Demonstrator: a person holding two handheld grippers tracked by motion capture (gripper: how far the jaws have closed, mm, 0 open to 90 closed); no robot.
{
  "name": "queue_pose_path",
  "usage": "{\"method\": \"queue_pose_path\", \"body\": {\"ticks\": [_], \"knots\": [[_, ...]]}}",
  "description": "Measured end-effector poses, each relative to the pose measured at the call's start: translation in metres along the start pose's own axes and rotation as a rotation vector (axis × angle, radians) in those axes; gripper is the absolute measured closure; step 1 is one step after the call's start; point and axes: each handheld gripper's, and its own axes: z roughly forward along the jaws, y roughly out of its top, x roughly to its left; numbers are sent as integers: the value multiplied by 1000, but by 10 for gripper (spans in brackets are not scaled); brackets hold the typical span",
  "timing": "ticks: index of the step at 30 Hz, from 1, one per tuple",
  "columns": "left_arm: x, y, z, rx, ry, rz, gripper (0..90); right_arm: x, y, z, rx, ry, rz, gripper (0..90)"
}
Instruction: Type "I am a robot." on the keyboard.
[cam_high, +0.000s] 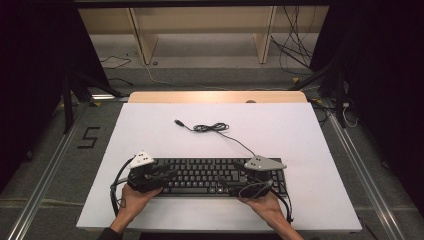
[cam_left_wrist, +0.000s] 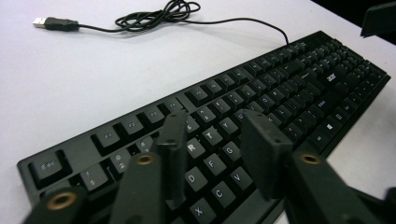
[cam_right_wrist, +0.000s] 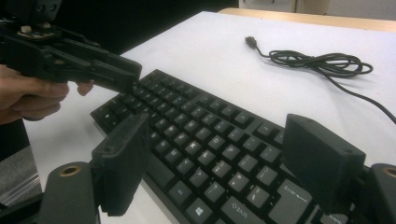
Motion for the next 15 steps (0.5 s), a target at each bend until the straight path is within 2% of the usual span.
{"method": "queue_pose_path", "body": {"ticks": [4, 8, 11, 15], "knots": [[-1, 3, 8, 27, -9, 29, 735, -1, -3, -5, 2, -5, 9, 244], [-3, 8, 14, 54, -26, 34, 821, -2, -5, -9, -2, -5, 6, 243], [-4, 11, 18, 67, -20, 47, 869, -1, -6, -10, -4, -6, 2, 241], [-3, 14, 25, 78, -26, 40, 890, 0, -7, -10, 0, -6, -6, 239]]}}
